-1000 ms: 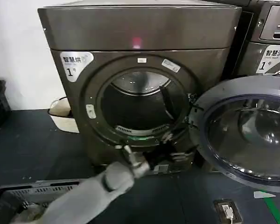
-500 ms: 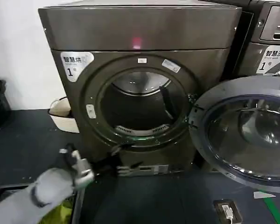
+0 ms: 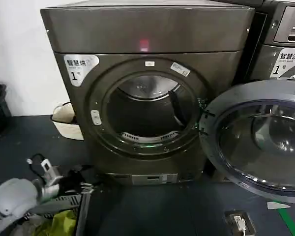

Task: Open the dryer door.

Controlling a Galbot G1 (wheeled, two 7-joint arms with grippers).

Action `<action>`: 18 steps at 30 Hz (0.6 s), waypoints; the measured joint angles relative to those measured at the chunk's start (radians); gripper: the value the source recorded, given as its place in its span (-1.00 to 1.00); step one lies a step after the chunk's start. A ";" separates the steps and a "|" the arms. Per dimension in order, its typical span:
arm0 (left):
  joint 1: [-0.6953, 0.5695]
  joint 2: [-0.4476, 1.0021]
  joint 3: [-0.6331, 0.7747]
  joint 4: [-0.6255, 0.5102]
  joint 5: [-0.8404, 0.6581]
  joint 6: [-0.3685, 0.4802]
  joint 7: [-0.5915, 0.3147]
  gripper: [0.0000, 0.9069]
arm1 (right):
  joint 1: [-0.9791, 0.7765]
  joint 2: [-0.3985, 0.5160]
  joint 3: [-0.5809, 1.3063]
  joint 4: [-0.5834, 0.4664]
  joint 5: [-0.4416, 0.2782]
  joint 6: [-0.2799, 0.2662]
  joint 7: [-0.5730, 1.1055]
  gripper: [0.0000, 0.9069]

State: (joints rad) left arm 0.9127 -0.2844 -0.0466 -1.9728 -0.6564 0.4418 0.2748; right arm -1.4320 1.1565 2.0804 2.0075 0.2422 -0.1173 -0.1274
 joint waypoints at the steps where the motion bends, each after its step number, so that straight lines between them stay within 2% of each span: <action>1: 0.007 0.011 -0.004 0.008 0.001 0.007 0.000 1.00 | 0.003 -0.002 -0.003 -0.003 -0.001 0.000 0.000 1.00; 8: 0.047 0.083 -0.011 0.044 -0.011 0.016 0.036 1.00 | 0.015 -0.015 -0.014 -0.017 -0.006 0.003 -0.001 1.00; 18: 0.113 0.241 0.000 0.085 0.071 -0.026 0.161 1.00 | 0.015 -0.031 -0.007 -0.031 -0.002 0.005 -0.004 1.00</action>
State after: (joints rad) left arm 1.0258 -0.0438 -0.0464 -1.8876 -0.5859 0.4163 0.4361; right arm -1.4173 1.1250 2.0738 1.9765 0.2401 -0.1125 -0.1316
